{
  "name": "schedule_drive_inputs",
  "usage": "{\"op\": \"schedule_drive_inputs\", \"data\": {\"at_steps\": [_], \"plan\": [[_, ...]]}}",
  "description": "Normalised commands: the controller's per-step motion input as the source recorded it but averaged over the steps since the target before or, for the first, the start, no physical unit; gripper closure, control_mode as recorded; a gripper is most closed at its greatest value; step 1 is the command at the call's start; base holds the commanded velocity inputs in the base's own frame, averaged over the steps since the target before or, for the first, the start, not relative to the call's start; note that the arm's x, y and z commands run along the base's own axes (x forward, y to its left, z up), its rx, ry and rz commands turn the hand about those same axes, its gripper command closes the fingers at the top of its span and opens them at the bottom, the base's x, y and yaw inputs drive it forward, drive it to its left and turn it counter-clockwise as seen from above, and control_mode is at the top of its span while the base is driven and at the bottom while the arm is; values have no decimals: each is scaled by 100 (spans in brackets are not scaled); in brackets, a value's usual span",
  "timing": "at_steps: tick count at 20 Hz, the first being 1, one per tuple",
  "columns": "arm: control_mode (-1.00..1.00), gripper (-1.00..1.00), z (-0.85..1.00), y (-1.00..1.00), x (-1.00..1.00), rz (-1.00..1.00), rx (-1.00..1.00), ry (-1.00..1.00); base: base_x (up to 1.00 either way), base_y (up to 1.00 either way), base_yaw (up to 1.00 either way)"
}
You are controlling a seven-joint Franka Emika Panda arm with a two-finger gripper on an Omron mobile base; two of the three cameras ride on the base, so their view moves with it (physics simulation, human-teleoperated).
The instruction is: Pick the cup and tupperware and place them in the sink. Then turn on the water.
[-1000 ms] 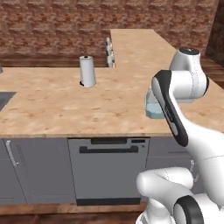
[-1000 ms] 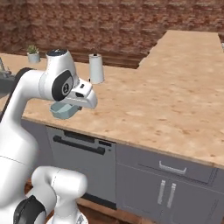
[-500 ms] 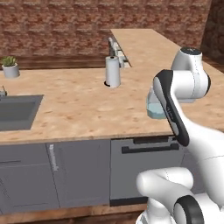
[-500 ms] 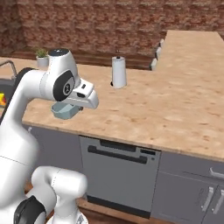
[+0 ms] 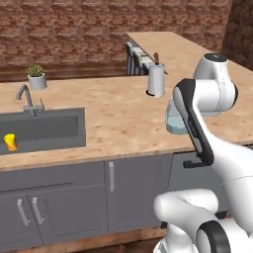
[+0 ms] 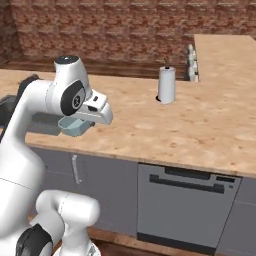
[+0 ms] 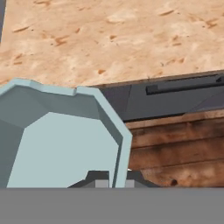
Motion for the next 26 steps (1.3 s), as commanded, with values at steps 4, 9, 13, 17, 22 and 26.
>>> {"op": "schedule_drive_inputs", "data": {"at_steps": [4,9,13,17,22,26], "plan": [[100,100,0,0,0,0,0,0,18,100,-21],[100,100,0,0,0,0,0,0,17,100,-22],[100,100,0,0,0,0,0,0,16,99,-15],[100,100,0,0,0,0,0,0,32,84,-4],[100,100,0,0,0,0,0,0,47,48,0],[100,100,0,0,0,0,0,0,29,0,5]]}}
